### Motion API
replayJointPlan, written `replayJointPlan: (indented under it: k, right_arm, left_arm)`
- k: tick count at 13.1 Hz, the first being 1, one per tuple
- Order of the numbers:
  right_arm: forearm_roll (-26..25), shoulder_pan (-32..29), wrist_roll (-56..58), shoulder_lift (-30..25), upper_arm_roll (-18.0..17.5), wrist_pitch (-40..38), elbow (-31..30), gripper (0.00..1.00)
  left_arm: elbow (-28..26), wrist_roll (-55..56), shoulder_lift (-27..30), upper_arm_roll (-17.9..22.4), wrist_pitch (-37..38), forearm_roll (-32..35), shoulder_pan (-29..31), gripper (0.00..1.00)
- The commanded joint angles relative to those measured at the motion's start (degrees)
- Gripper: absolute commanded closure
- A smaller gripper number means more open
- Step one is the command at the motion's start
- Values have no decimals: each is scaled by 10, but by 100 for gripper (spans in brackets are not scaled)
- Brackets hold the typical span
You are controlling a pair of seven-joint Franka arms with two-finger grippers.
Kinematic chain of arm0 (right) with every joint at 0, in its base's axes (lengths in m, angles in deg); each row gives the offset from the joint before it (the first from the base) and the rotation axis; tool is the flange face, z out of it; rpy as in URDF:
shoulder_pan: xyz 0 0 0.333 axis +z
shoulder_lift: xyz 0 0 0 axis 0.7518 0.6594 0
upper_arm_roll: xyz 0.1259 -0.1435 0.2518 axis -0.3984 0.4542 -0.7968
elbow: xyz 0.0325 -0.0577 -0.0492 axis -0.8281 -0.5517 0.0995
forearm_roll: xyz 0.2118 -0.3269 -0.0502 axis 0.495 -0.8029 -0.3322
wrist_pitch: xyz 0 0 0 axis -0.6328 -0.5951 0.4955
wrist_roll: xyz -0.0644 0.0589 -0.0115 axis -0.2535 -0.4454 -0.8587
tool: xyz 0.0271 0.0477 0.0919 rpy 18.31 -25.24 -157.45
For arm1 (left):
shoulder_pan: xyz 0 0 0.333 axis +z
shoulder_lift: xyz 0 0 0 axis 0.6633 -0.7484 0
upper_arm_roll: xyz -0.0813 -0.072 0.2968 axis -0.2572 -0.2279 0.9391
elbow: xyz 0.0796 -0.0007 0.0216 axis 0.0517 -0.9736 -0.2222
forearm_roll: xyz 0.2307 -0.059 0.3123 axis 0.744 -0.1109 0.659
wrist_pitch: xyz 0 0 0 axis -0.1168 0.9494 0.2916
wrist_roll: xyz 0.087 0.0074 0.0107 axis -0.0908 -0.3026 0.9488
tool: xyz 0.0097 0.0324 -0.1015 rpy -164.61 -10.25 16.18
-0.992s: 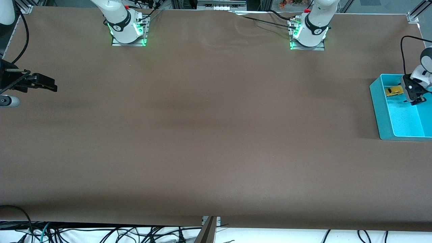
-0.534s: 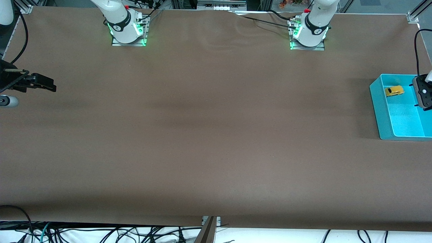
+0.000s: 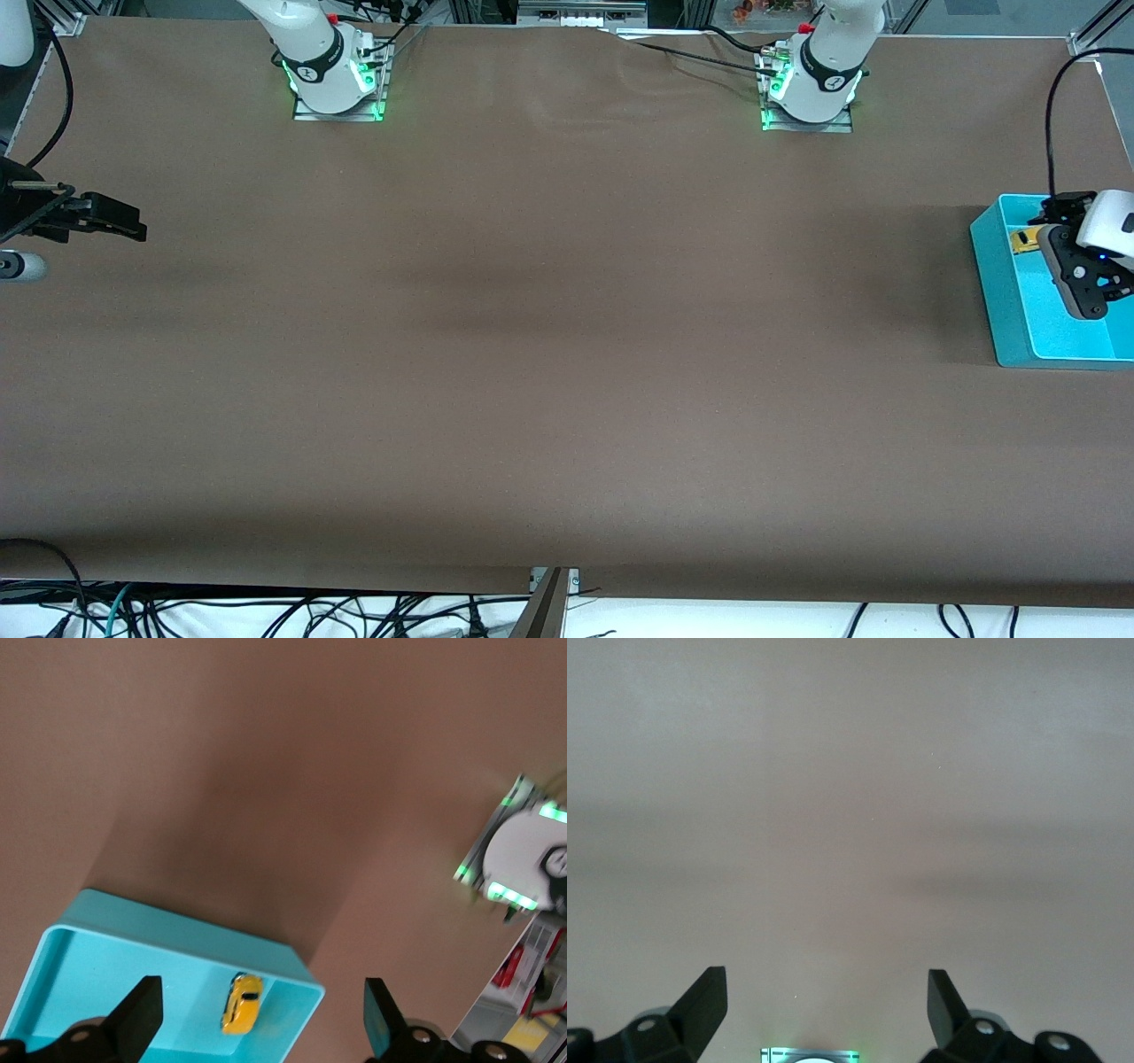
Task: Wind and store yellow beetle car
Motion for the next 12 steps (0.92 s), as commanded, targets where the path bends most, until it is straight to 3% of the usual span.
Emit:
replayJointPlan:
  k: [1, 3, 6, 9, 12]
  right_arm:
    - [10, -4, 4, 5, -1, -3, 13, 0]
    - [10, -4, 4, 5, -1, -3, 14, 0]
    - [10, -4, 4, 5, 0, -3, 13, 0]
    - [10, -4, 4, 4, -1, -3, 13, 0]
    - [10, -4, 4, 5, 0, -3, 14, 0]
  left_arm:
    - [41, 113, 1, -40, 41, -17, -9, 1]
    - [14, 227, 70, -8, 39, -29, -93, 1]
    - [13, 421, 105, 11, 34, -56, -176, 1]
    - [7, 516, 119, 122, -3, -76, -283, 0]
    - [-83, 582, 179, 162, -96, -130, -293, 0]
